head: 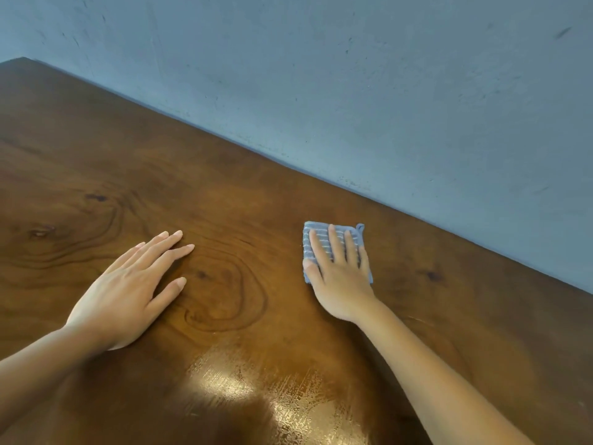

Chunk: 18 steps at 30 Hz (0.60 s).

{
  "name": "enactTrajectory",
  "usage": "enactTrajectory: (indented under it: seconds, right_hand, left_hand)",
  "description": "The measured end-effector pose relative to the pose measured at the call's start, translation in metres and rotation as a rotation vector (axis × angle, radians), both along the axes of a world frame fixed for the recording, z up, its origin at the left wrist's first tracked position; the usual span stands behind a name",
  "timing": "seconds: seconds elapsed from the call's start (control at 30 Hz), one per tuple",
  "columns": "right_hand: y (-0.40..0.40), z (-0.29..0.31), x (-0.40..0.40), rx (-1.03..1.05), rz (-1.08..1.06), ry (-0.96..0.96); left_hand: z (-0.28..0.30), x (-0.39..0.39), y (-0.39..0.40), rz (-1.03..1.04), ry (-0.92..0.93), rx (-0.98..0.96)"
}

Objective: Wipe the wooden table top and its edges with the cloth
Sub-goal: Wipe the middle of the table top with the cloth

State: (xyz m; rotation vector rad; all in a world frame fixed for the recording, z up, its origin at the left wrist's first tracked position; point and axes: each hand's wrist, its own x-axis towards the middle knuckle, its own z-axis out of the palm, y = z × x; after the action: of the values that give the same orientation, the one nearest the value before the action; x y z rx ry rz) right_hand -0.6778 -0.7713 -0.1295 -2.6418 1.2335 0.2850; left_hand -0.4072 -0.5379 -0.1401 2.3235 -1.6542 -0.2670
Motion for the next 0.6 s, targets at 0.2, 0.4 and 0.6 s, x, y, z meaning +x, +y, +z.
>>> enactTrajectory:
  seconds: [0.2,0.4,0.6]
  right_hand:
    - [-0.017,0.008,-0.029,0.031,0.254,0.05]
    - [-0.12,0.01,-0.044,-0.004,-0.071,0.071]
    - [-0.125,0.008,-0.035,-0.025,-0.336,0.065]
  left_hand:
    - [0.0,-0.001,0.001,0.001,-0.01,0.001]
    - [0.0,-0.001,-0.001,0.002,-0.018,-0.007]
    - [-0.002,-0.001,0.0,-0.001,-0.036,-0.02]
